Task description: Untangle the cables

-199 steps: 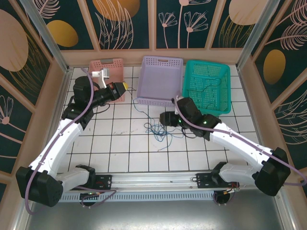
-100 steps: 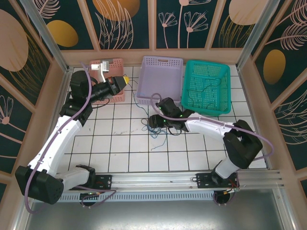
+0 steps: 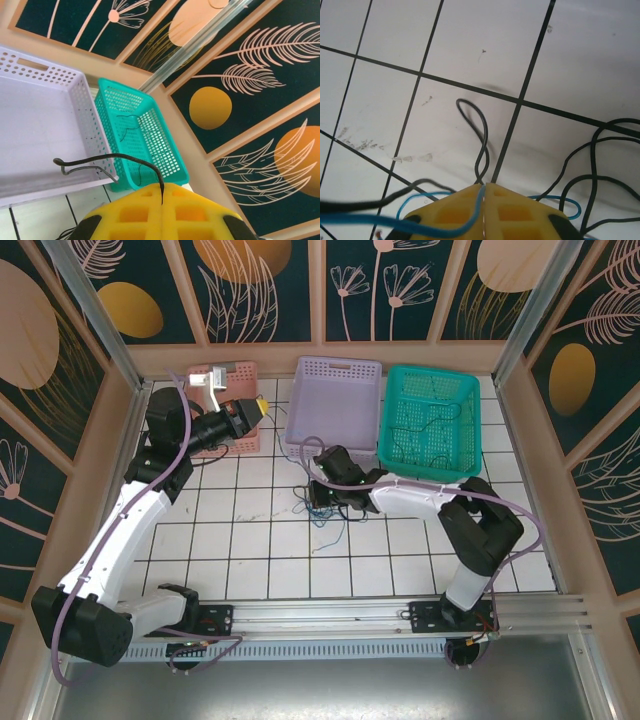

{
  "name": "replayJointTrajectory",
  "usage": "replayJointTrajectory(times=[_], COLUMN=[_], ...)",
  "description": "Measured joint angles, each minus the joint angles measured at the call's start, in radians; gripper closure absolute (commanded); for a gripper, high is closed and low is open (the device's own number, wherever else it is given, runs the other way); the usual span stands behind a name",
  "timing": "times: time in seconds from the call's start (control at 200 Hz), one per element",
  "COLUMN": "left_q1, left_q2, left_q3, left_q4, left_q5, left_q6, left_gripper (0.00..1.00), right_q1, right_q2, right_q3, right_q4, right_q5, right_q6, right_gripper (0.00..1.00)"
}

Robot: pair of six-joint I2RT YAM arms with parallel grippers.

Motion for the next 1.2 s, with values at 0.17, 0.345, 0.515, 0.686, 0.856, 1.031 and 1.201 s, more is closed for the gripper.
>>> replayJointTrajectory(times=[0.17, 0.345, 0.515, 0.686, 0.856, 1.031, 1.201], left_q1=[-0.002, -0.002, 0.005, 0.026, 0.06, 0.07, 0.074], left_q2=[0.018, 0.071, 0.112, 0.118, 0.118, 0.117, 0.115], left_q3=[0.072, 0.182, 0.217, 0.211, 0.179, 0.123, 0.065], left_q4=[-0.166, -0.364, -0.519, -0.61, -0.64, -0.648, -0.655], left_q5=[-0.168, -0.465, -0.721, -0.877, -0.958, -1.004, -1.036], left_q6=[0.053, 0.093, 0.099, 0.097, 0.095, 0.095, 0.095], left_gripper=[1.0, 1.0, 1.0, 1.0, 1.0, 1.0, 1.0], right_q1=[0.0, -0.007, -0.068, -0.161, -0.243, -0.306, -0.369], right_q2=[-0.022, -0.138, -0.288, -0.425, -0.513, -0.599, -0.665], right_q3=[-0.035, -0.145, -0.23, -0.29, -0.328, -0.326, -0.263], right_q4=[0.004, -0.035, -0.113, -0.21, -0.306, -0.374, -0.454], right_q5=[0.0, 0.008, 0.047, 0.103, 0.134, 0.161, 0.204], right_q6=[-0.006, -0.005, 0.026, 0.075, 0.119, 0.167, 0.222], right_gripper=[1.0, 1.0, 1.0, 1.0, 1.0, 1.0, 1.0])
